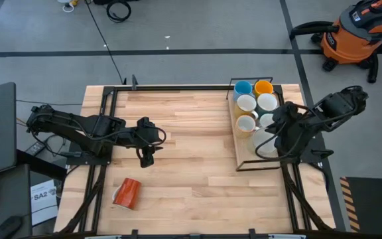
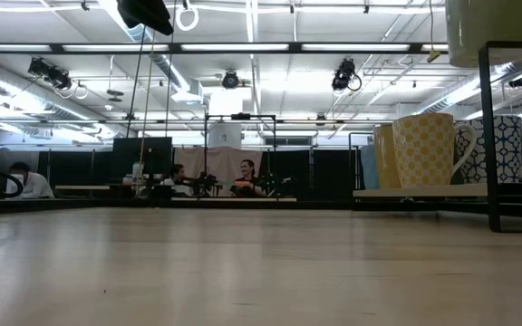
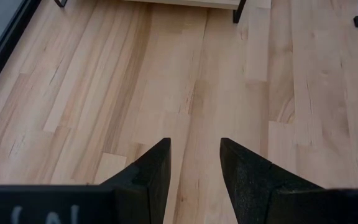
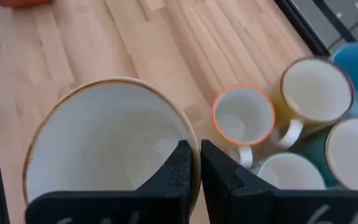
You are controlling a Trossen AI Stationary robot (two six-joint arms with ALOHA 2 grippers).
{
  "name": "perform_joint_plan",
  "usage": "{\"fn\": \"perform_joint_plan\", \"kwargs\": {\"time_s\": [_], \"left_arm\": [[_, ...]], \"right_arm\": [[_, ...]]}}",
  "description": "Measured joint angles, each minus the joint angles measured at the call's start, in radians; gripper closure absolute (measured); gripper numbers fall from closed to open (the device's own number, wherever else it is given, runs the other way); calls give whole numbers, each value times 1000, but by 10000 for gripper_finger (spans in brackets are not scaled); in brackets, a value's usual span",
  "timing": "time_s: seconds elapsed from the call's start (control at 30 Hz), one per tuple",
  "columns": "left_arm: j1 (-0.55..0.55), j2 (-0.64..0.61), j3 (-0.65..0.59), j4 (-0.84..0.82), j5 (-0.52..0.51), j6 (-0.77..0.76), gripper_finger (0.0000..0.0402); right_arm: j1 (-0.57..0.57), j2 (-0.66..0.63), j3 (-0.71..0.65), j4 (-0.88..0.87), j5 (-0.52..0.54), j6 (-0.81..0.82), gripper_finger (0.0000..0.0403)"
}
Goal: Place coffee mugs
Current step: Put the light green mug on the shelf
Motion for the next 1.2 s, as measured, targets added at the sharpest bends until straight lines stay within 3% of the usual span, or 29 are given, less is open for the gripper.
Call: {"fn": "perform_joint_plan", "kwargs": {"time_s": [0.7,1.2], "left_arm": [[0,0,0,0,0,0,257],[0,0,0,0,0,0,257]], "right_arm": [[0,-189,-356,12,-82,135,378],[0,-237,-547,12,-141,275,378]]}}
